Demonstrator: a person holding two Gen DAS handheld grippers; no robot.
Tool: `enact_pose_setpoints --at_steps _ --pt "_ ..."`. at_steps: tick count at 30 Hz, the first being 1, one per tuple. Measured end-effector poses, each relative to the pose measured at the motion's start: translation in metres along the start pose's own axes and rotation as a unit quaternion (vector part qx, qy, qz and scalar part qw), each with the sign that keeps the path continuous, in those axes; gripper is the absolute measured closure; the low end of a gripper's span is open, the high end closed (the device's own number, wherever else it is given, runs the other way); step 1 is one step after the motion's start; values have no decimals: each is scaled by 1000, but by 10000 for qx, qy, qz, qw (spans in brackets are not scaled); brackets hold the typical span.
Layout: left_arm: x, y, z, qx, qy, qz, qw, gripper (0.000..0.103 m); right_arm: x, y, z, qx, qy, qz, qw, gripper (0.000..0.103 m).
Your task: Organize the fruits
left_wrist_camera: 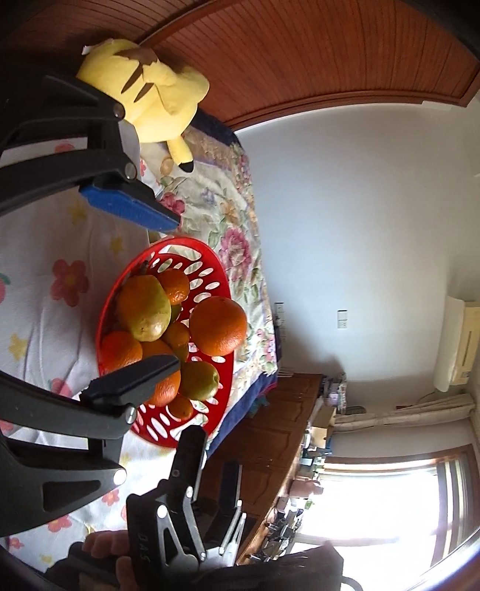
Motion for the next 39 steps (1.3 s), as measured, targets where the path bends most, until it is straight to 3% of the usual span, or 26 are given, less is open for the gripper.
enact_pose_setpoints --at_steps 9,15,19,39 --pt "1 -56 -8 155 52 -356 9992 14 -14 -46 13 18 171 -242 9996 12" --pt "5 -83 -14 239 20 -568 9981 8 -11 -78 19 -111 160 -550 9983 7" --pt "6 -100 -12 239 -154 -689 9972 7 -10 -101 24 -247 124 -768 9967 0" --pt "-18 -159 -23 296 -358 -705 9964 7 -31 -187 17 -911 470 -1312 9860 0"
Point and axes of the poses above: each gripper's, at about its wrist camera, not at the fingertips, and y roughly the way its jaws point, z to its left, x to its top, the point moved 9 cm from there along y, roughly the way its jaws point, and after that the axes turned 1 degree about y, right-handed, at the moved point
